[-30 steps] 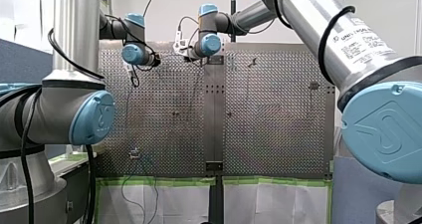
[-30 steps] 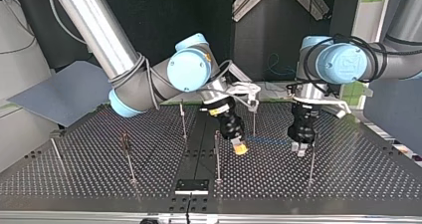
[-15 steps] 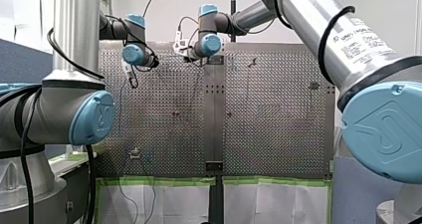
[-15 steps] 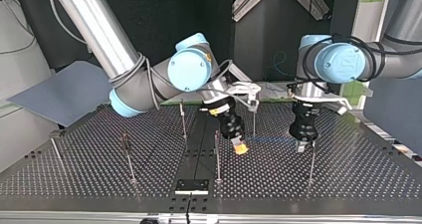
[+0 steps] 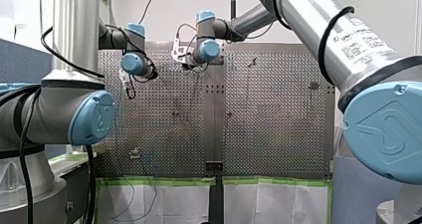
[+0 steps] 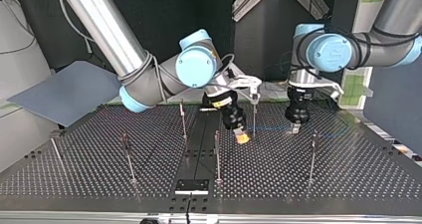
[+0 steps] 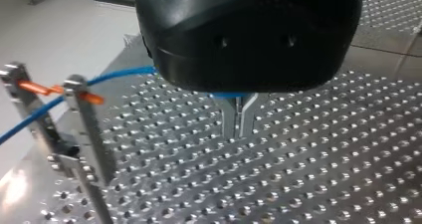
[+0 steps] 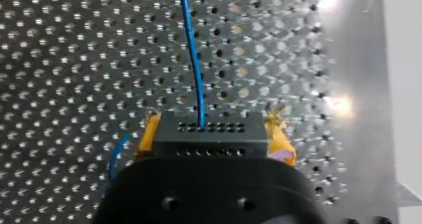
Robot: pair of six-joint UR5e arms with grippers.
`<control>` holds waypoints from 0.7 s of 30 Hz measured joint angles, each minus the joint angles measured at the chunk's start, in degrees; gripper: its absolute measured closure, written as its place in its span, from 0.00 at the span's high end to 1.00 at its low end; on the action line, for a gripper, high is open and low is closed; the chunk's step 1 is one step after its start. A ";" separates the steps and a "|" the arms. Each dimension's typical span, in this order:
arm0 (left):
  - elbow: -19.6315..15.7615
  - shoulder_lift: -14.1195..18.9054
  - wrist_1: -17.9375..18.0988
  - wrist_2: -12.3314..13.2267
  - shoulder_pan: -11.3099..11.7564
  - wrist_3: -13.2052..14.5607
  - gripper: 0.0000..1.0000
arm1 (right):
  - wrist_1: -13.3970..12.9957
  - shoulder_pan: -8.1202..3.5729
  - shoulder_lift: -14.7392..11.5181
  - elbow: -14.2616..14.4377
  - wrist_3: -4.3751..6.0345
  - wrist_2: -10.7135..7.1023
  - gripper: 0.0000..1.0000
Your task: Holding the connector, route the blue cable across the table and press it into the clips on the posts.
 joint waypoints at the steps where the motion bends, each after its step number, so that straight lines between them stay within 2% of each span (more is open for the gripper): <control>1: -0.35 0.00 0.24 0.08 -0.13 0.01 0.00 | 0.01 0.00 0.02 0.21 0.00 0.01 0.00; 12: -6.36 -0.44 5.85 0.30 -1.69 -0.81 0.00 | -0.21 -0.17 0.14 4.72 0.00 0.23 0.00; 16: -8.29 -2.06 6.70 0.09 -2.01 -0.63 0.00 | -0.31 -0.40 0.18 6.77 0.00 0.28 0.00; 21: -9.06 -5.08 7.23 -0.74 -2.15 0.38 0.00 | -0.51 -0.71 0.26 9.83 0.00 0.29 0.00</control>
